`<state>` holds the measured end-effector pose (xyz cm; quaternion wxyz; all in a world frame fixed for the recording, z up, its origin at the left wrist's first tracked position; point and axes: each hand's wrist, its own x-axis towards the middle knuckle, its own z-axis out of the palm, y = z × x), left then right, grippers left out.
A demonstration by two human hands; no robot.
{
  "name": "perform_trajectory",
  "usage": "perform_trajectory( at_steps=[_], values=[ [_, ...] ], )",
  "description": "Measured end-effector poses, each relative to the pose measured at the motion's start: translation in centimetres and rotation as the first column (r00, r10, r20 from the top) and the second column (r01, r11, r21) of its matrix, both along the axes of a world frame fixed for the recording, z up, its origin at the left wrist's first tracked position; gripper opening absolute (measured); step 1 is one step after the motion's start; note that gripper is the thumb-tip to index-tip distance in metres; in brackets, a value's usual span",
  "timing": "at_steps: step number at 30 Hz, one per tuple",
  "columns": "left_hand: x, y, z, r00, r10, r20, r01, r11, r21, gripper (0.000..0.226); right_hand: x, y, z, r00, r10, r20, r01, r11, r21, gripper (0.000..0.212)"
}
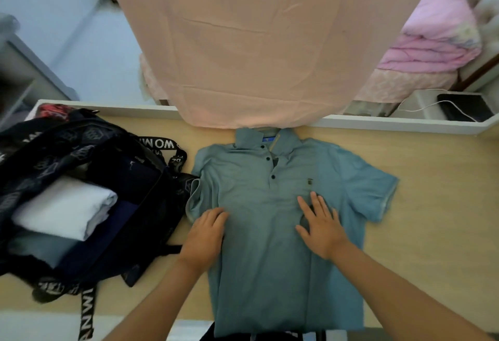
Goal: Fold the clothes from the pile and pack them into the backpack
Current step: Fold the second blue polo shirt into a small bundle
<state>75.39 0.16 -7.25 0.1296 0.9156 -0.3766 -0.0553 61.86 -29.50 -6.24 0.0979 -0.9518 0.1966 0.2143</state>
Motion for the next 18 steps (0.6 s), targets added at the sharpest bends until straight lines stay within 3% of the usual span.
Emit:
perform_trajectory(
  at_steps=[3, 4, 7, 10, 14, 15, 18],
  values=[
    [-3.6, 0.7, 1.7, 0.957, 0.29, -0.02, -0.288, 0.956, 0.059, 0.018, -1.4, 2.3, 0.8, 0.995, 0.05, 0.088, -0.048, 0.999, -0.024, 0.069],
    [-5.0, 1.0, 1.8, 0.924, 0.377, -0.066, -0.369, 0.923, 0.115, 0.021, -2.2, 3.3, 0.7, 0.991, 0.071, 0.114, -0.069, 0.997, -0.026, 0.067],
    [-8.5, 1.8, 0.5, 0.864, 0.467, -0.186, -0.425, 0.877, 0.224, 0.025, -5.0, 6.5, 0.8, 0.989, 0.103, 0.108, -0.106, 0.994, 0.014, 0.066],
    [-9.5, 1.5, 1.3, 0.813, 0.506, -0.289, -0.508, 0.858, 0.076, 0.008, -7.6, 7.2, -0.2, 0.993, 0.097, 0.066, -0.099, 0.994, 0.034, 0.074],
    [-8.1, 4.1, 2.5, 0.613, 0.71, -0.347, -0.747, 0.664, 0.041, 0.006, -9.6, 3.9, -0.4, 0.985, 0.161, -0.059, -0.158, 0.986, 0.06, 0.086],
    [-7.9, 5.3, 2.6, 0.617, 0.723, -0.31, -0.74, 0.668, 0.085, 0.005, -9.9, 3.3, -0.1, 0.983, 0.176, -0.054, -0.171, 0.981, 0.086, 0.087],
    [-8.9, 6.6, 2.4, 0.81, 0.579, -0.097, -0.575, 0.816, 0.064, 0.009, -10.7, 2.8, 0.5, 0.984, 0.17, 0.042, -0.175, 0.974, 0.147, 0.085]
  ],
)
